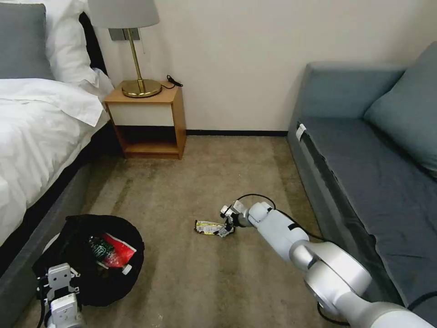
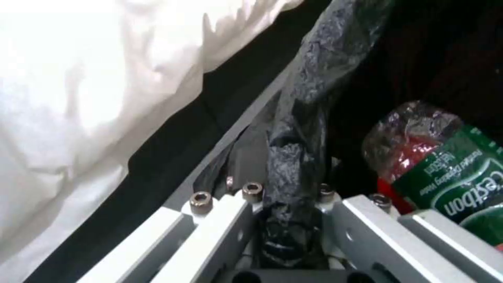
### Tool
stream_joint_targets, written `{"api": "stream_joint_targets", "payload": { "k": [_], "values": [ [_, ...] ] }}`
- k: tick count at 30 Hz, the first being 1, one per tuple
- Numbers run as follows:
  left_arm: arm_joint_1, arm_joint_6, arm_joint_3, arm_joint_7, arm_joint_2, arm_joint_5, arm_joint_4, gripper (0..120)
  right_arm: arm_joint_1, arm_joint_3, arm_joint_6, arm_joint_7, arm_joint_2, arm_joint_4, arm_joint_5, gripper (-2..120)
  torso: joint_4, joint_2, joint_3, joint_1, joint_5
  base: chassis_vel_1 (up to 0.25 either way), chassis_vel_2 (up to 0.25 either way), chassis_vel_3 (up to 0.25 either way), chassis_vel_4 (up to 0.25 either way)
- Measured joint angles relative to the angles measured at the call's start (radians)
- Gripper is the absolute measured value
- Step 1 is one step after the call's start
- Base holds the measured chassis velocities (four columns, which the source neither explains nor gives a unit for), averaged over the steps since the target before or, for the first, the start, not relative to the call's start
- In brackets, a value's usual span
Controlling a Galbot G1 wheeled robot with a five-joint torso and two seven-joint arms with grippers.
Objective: Pick up the trash bin, then pick up the garbage on the floor and place it into the trash bin.
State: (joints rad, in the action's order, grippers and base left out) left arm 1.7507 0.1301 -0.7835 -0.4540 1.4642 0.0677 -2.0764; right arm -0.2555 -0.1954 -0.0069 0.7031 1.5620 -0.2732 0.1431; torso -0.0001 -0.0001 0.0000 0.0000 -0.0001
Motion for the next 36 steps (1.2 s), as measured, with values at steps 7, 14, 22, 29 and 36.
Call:
{"api": "stream_joint_targets", "payload": {
  "k": [7, 14, 22, 29, 36],
  "values": [
    [-0.007, 0.007, 0.01, 0.007, 0.005, 0.017, 0.003, 0, 0.104, 0.28, 0.104, 0.025, 0.049, 0.246, 0.354, 100, 0.0007, 0.0, 0.0, 0.0, 0.0001, 0.0, 0.0, 0.0, 0.0],
    [-0.012, 0.008, 0.017, 0.008, 0.01, 0.023, 0.007, 0, 0.119, 0.402, 0.12, 0.06, 0.049, 0.303, 0.42, 100, 0.0001, 0.0, 0.0, 0.0, 0.0, 0.0, 0.0, 0.0, 0.0],
    [-0.027, 0.008, 0.026, 0.008, 0.016, 0.031, 0.019, 0, 0.11, 0.408, 0.125, 0.052, 0.048, 0.275, 0.395, 100, 0.0002, 0.0, 0.0, 0.0, 0.0, 0.0, 0.0, 0.0, 0.0],
    [-0.032, 0.009, 0.042, 0.003, 0.02, 0.039, 0.018, 0, 0.103, 0.402, 0.146, 0.035, 0.047, 0.264, 0.403, 100, 0.0002, 0.0, 0.0, 0.0, 0.0, 0.0, 0.0, 0.0, 0.0],
    [-0.028, 0.01, 0.045, 0.0, 0.021, 0.041, 0.005, 0, 0.087, 0.365, 0.151, 0.019, 0.047, 0.254, 0.406, 100, 0.0001, 0.0, 0.0, 0.0, 0.0001, 0.0, 0.0, 0.0, 0.0]
  ]
}}
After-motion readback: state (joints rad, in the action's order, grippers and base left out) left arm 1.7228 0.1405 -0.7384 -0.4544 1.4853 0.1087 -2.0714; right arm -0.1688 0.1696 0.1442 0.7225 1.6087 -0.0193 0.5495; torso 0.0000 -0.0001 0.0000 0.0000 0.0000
